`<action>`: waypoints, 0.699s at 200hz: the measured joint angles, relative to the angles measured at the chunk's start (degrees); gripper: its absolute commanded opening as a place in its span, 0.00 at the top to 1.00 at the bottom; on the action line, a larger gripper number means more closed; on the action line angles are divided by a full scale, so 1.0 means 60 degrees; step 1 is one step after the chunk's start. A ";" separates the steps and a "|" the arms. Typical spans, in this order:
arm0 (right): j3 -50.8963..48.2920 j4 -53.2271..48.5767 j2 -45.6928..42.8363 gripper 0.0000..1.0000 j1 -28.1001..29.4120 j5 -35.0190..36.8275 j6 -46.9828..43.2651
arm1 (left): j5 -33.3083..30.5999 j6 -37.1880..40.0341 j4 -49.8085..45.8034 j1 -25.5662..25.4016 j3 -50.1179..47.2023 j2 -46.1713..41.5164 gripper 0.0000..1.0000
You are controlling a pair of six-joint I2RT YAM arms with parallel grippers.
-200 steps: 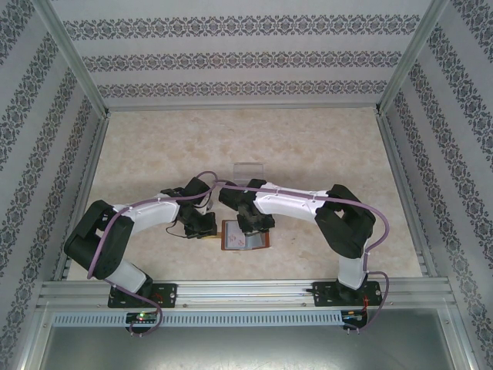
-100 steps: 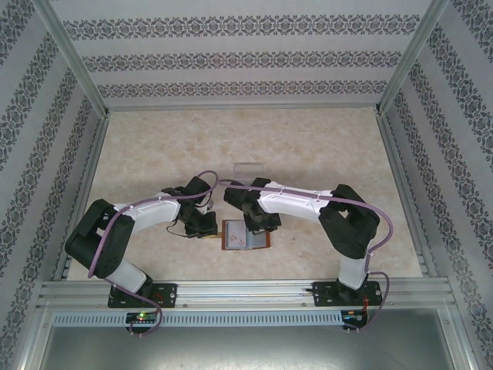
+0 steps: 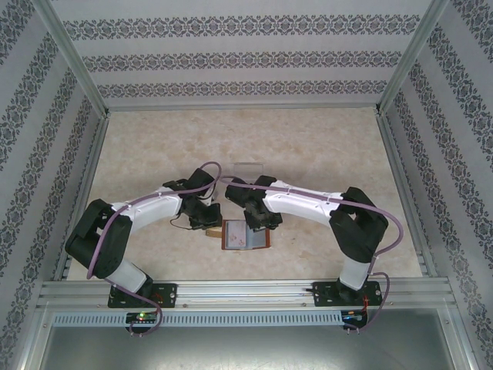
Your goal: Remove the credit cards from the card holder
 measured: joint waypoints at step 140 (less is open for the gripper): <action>-0.1770 0.3337 -0.0736 0.79 -0.0670 -0.2936 0.0550 | 0.0310 -0.0510 0.0474 -0.0984 0.0495 0.0805 0.93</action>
